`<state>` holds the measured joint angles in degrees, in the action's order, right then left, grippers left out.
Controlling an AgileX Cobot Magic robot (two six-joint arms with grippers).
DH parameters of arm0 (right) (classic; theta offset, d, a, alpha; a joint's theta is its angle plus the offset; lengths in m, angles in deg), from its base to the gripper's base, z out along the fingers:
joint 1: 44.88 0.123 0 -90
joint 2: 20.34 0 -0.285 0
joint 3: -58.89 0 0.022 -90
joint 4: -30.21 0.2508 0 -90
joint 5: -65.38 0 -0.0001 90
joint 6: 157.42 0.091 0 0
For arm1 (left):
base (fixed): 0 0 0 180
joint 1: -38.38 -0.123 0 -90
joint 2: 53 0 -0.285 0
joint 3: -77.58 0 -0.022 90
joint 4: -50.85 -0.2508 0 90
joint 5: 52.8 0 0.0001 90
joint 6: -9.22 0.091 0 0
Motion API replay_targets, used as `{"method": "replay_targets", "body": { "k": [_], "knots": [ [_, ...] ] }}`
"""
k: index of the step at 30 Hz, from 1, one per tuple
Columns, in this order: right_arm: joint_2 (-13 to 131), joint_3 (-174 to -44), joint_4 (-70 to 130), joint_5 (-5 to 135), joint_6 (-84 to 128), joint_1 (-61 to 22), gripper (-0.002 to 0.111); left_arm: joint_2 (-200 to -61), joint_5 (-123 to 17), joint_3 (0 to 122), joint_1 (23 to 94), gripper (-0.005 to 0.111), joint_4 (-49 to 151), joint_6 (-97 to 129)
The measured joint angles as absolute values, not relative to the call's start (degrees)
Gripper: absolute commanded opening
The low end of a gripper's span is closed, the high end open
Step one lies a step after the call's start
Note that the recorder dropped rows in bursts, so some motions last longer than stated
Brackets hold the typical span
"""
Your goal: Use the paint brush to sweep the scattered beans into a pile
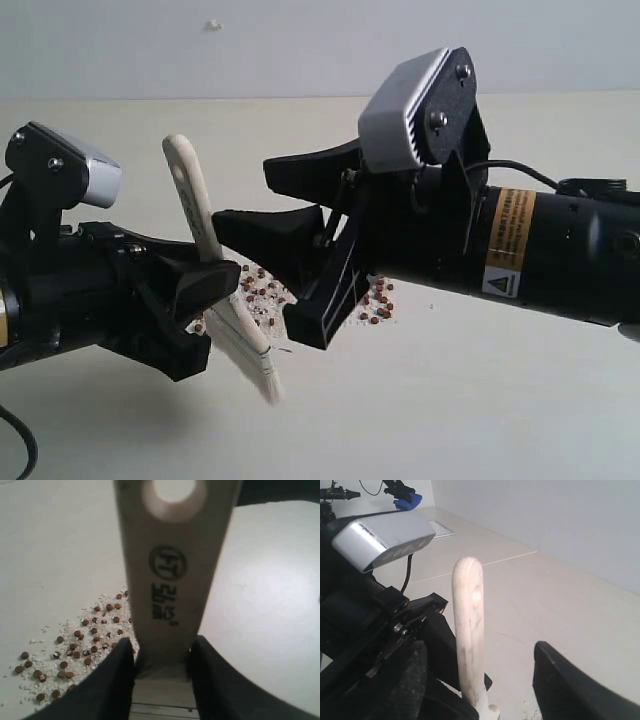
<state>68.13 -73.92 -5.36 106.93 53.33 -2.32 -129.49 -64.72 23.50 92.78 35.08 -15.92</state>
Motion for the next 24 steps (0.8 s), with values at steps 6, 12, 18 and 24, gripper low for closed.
{"method": "replay_targets", "body": {
  "k": [6, 12, 18, 24],
  "knots": [
    [68.13, -73.92, -5.14, 106.83, 54.0, -2.32, 0.062, -129.49, -64.72, 23.5, 92.78, 0.0, 35.08, -16.04],
    [68.13, -73.92, -7.04, 106.83, 55.92, -2.32, 0.063, -129.49, -64.72, 23.5, 92.78, 0.0, 35.08, -16.04],
    [68.13, -73.92, -7.44, 106.83, 56.76, -2.32, 0.063, -129.49, -64.84, 23.5, 92.78, 0.0, 34.85, -16.17],
    [70.62, -74.7, -6.37, 106.81, 56.65, -2.32, 0.063, -129.49, -66.33, 23.5, 92.78, 0.0, 34.85, -16.17]
  ]
}}
